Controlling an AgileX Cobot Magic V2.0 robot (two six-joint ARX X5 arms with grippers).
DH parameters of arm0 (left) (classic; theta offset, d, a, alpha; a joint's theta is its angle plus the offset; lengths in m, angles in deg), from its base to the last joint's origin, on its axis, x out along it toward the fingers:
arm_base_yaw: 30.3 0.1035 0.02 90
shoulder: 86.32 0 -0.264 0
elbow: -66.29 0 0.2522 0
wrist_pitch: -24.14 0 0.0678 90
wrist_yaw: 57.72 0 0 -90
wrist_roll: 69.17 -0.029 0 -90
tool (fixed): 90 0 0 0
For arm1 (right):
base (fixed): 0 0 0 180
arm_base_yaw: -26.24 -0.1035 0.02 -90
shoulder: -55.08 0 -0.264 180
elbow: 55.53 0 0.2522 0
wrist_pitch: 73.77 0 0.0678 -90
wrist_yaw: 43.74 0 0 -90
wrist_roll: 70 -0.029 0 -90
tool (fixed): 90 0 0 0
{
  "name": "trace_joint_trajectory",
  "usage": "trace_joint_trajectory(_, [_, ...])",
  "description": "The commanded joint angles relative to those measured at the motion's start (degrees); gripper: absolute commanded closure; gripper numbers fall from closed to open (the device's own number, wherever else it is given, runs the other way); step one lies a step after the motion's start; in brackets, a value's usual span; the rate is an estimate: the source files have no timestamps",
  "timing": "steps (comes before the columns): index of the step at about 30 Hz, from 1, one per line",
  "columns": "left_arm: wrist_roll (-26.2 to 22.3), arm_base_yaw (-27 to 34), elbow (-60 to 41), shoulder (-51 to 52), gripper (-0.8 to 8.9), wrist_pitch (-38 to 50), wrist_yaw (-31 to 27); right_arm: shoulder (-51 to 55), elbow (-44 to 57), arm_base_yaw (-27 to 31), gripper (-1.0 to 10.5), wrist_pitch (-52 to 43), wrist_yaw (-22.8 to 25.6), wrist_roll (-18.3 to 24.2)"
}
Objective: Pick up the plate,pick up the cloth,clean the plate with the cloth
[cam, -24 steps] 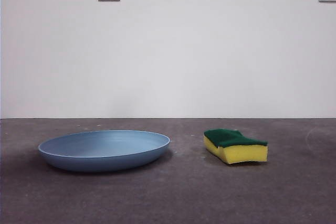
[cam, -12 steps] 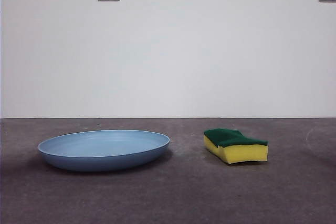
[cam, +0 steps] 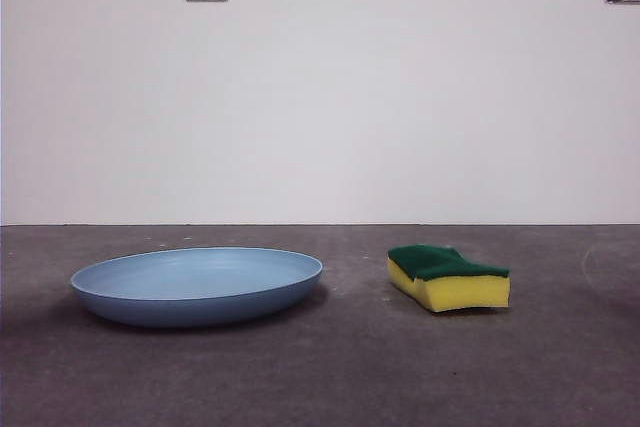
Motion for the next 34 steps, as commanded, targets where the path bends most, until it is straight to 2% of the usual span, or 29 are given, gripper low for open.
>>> trace_joint_trajectory(1, [0.3, -0.2, -0.2, 0.2, 8.17, -0.5, -0.1, 0.0, 0.3, -0.1, 9.5, -0.2, 0.1, -0.7])
trace_joint_trajectory(8, [0.3, -0.2, -0.2, 0.2, 8.17, -1.6, -0.1, 0.0, 0.3, -0.1, 9.5, -0.2, 0.1, -0.7])
trace_joint_trajectory(11, [-3.5, 0.7, -0.2, 1.9, 8.17, -3.0, -0.7, 0.0, 0.3, -0.1, 9.5, -0.2, 0.1, -0.7])
trace_joint_trajectory(13, [-5.1, 2.9, -0.2, 3.2, 8.17, -2.7, -0.3, 0.0, 0.3, -0.1, 9.5, -0.2, 0.0, -0.7])
trace_joint_trajectory(19, [-5.5, 14.6, -2.3, 6.3, 8.17, -0.2, 5.3, 0.0, 0.3, -0.1, 9.5, -0.2, 0.1, -0.7])
trace_joint_trajectory(23, [-6.1, 22.3, -8.5, 9.1, 8.17, 6.6, 11.9, 0.0, 0.3, -0.1, 9.5, -0.2, 0.1, -0.7])
trace_joint_trajectory(27, [-6.0, 26.3, -15.4, 12.9, 8.17, 11.5, 15.4, 0.0, 0.3, -0.1, 9.5, -0.2, 0.1, -0.7])
trace_joint_trajectory(34, [-3.2, 28.7, -23.9, 18.6, 8.17, 12.5, 14.9, 0.0, 0.3, -0.1, 9.5, -0.2, 0.1, -0.7])
